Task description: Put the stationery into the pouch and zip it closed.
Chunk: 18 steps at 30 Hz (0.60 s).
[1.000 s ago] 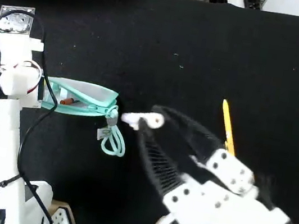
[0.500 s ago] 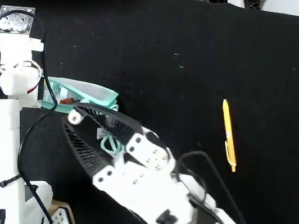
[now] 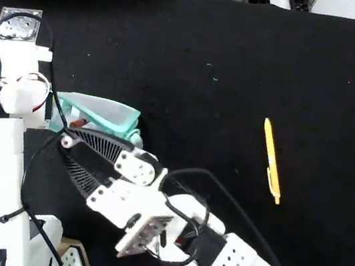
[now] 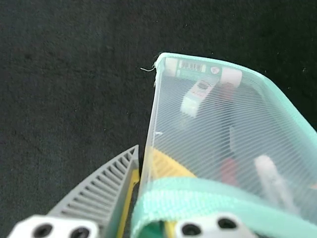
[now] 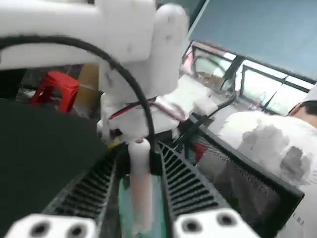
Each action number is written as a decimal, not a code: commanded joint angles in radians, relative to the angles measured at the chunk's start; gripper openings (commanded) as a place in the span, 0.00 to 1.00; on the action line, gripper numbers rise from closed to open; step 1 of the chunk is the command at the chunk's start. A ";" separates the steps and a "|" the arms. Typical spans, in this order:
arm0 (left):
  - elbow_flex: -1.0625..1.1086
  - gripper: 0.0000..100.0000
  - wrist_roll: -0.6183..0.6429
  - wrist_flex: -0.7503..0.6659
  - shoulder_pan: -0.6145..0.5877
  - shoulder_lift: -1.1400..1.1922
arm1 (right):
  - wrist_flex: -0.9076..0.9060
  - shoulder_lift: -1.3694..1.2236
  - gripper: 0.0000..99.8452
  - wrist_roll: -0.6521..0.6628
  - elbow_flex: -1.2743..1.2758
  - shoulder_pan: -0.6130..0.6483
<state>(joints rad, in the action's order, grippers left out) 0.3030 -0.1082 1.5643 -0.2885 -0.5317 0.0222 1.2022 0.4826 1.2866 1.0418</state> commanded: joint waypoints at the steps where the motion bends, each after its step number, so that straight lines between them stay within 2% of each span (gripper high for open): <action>1: 0.030 0.03 -0.008 -0.014 -0.018 0.021 | -0.304 -0.016 0.17 -0.092 -0.120 -0.035; 3: 0.030 0.03 -0.008 -0.014 -0.018 0.021 | -0.485 -0.016 0.24 -0.203 -0.240 -0.061; 5: 0.030 0.03 -0.017 -0.014 -0.018 0.021 | -0.631 -0.016 0.26 -0.278 -0.367 -0.072; 9: 0.030 0.03 -0.034 -0.014 -0.018 0.021 | -0.812 -0.008 0.25 -0.295 -0.578 -0.087; 11: 0.030 0.03 -0.034 -0.014 -0.018 0.021 | -0.868 -0.008 0.25 -0.295 -0.650 -0.157; 14: 0.030 0.03 -0.034 -0.014 -0.018 0.021 | -0.918 -0.008 0.25 -0.295 -0.690 -0.370; 18: 0.030 0.03 -0.034 -0.014 -0.018 0.021 | -0.973 -0.038 0.25 -0.296 -0.654 -0.752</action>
<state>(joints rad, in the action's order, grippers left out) 0.3030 -0.1343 1.5643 -0.2885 -0.5317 -0.9229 1.1914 0.1972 0.6544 0.5692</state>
